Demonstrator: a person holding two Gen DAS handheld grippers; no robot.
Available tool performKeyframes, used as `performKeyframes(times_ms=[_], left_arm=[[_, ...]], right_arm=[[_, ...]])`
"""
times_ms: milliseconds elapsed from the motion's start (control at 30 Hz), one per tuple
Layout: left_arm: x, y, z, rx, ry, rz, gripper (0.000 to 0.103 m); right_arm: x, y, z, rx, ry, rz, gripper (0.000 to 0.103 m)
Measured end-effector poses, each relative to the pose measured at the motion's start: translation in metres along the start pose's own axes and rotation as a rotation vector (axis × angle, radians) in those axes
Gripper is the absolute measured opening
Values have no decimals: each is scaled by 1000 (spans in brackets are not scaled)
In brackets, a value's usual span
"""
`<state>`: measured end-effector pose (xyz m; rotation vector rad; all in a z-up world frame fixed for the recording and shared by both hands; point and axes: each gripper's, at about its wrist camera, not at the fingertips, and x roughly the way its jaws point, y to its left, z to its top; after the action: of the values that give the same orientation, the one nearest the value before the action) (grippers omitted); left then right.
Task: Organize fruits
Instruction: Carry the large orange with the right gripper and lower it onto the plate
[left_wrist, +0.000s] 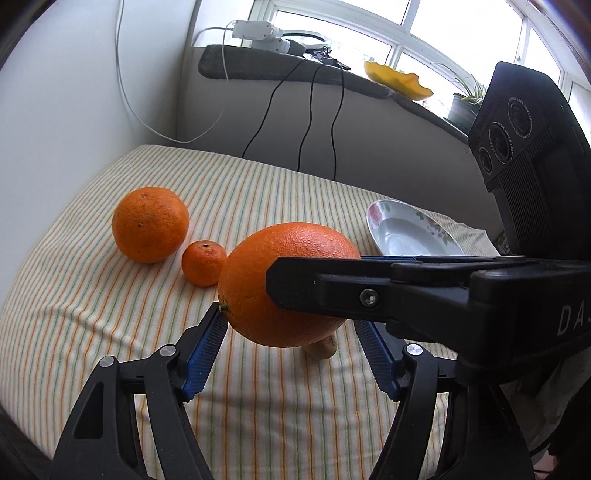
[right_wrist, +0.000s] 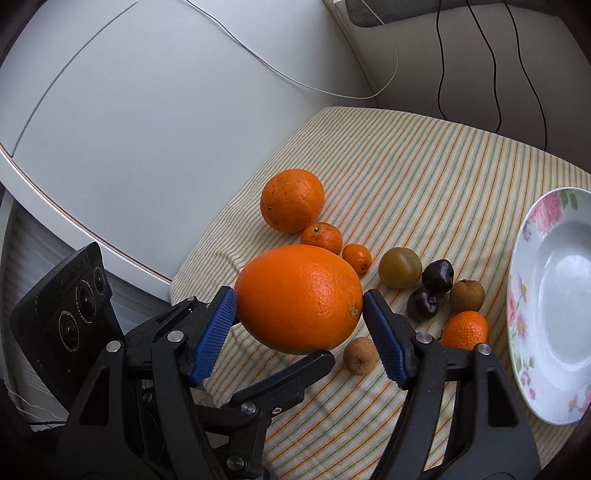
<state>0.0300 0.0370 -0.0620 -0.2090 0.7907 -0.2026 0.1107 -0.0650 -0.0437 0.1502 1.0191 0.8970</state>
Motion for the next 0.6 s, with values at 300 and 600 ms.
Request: performKeyframes(times_ms=[300,600], left_arm=[[29,-47,22,78,16,-83,71],[70,-90,44,126,48,-155,71]], right_arm=[[-57,-39,-2,61,-73,-72,74],[-91,-86,2,126,-119,-136,74]])
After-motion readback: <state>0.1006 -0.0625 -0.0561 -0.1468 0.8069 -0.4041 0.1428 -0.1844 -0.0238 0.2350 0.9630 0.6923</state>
